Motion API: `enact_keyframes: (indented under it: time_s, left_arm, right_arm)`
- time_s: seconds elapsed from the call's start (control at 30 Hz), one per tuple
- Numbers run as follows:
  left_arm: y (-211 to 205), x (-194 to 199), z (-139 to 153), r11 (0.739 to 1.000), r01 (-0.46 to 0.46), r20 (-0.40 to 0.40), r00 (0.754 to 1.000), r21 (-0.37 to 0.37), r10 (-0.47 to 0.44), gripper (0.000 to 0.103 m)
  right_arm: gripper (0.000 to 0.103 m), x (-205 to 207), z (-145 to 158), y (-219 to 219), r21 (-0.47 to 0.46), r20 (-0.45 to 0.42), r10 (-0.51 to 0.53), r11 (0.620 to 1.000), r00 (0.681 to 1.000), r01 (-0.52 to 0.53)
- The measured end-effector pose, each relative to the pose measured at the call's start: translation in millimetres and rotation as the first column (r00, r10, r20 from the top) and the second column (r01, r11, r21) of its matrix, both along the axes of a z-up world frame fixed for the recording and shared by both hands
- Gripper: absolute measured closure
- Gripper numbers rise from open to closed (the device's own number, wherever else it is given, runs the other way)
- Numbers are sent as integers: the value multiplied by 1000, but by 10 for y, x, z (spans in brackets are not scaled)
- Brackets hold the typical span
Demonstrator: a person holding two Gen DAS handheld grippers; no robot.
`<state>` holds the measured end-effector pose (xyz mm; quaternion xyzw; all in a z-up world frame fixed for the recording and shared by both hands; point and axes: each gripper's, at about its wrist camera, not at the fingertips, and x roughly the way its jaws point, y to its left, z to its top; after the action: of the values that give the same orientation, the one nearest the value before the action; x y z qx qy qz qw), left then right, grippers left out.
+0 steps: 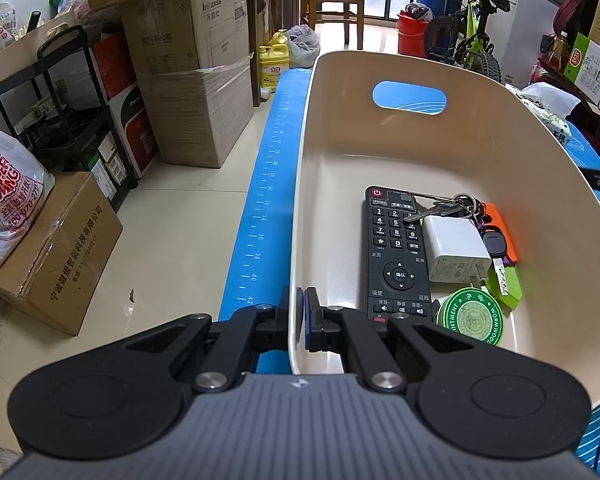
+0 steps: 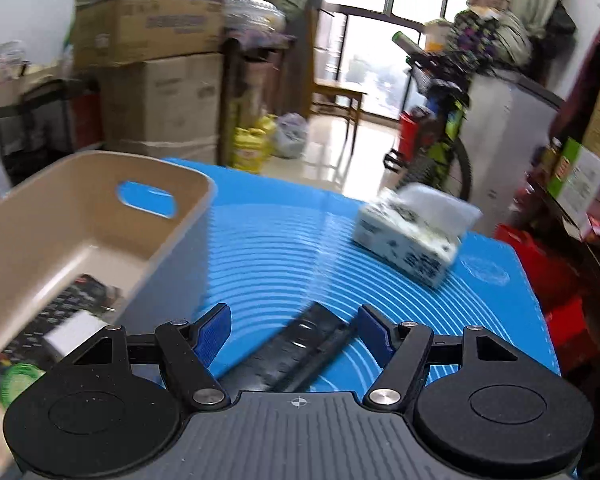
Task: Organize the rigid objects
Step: 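Move the right gripper to the black marker on the mat and grasp it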
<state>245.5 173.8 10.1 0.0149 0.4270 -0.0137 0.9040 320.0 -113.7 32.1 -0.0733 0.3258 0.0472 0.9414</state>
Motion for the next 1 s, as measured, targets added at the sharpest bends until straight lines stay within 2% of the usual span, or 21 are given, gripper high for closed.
enact_keyframes:
  time_s: [0.4,1.0]
  left_arm:
    - [6,0,3,1000,0,0,1000,1,0,97]
    - [-1,0,2,1000,0,0,1000,1,0,96]
  right_arm:
    - [28,316,-616,-289,-23,-105,-106,994,989,104]
    - [29,354,-692,-270,-73,-124,-119,991,985,110]
